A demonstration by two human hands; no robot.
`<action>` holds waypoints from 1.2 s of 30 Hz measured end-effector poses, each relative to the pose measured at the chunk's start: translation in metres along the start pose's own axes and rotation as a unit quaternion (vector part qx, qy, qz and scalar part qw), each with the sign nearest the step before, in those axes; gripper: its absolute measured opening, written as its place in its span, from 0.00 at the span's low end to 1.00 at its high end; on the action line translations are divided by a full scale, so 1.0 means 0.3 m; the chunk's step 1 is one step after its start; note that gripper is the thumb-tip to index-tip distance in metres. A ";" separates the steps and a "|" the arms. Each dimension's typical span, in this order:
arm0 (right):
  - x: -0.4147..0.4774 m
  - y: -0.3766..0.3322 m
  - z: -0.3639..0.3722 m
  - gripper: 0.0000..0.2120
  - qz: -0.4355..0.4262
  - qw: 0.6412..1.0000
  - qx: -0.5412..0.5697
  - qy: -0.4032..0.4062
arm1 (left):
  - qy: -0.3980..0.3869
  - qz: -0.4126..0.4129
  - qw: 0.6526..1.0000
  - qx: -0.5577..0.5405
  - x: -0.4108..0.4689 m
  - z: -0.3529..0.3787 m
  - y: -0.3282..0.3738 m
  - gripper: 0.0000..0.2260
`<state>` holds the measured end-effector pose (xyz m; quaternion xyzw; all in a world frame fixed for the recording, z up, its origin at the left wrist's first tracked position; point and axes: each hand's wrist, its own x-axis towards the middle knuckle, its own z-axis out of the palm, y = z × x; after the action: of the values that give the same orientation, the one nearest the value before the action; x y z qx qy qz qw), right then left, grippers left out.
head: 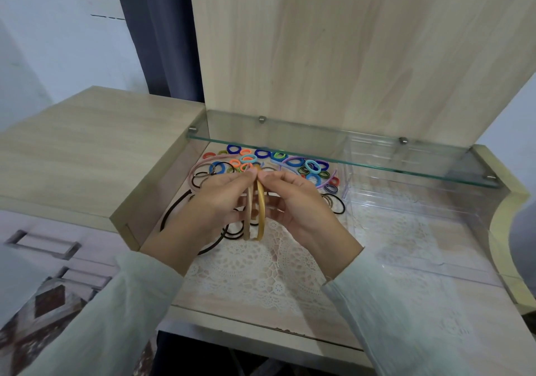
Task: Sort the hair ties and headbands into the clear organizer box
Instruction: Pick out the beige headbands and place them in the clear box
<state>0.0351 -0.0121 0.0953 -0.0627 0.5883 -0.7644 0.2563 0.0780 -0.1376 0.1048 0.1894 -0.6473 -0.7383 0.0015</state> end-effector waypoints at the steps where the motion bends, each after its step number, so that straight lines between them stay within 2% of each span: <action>1: 0.002 0.001 0.002 0.04 0.002 1.000 0.002 0.002 | -0.003 -0.001 1.000 -0.007 0.003 -0.001 0.000 0.12; 9: -0.002 0.004 0.009 0.07 -0.009 1.000 0.008 0.005 | -0.030 -0.028 0.995 -0.092 0.010 0.018 0.003 0.15; 18: 0.008 -0.021 -0.053 0.09 0.001 0.993 -0.081 0.086 | -0.052 -0.024 0.989 -0.133 0.009 -0.023 0.033 0.15; 24: 0.064 0.025 -0.097 0.09 -0.012 0.971 -0.196 0.133 | -0.053 -0.015 0.989 -0.140 -0.005 -0.063 0.066 0.15; 31: 0.133 0.090 -0.075 0.07 -0.115 0.903 -0.401 0.101 | -0.040 -0.009 0.987 -0.158 -0.034 -0.118 0.105 0.15; 36: 0.187 0.122 -0.032 0.11 -0.140 0.809 -0.567 0.066 | -0.034 0.001 0.986 -0.162 -0.071 -0.177 0.125 0.15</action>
<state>-0.0054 -0.0362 0.0468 -0.2275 0.9176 -0.3248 0.0259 0.1036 -0.1891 0.1416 0.1605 -0.5192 -0.8394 0.0111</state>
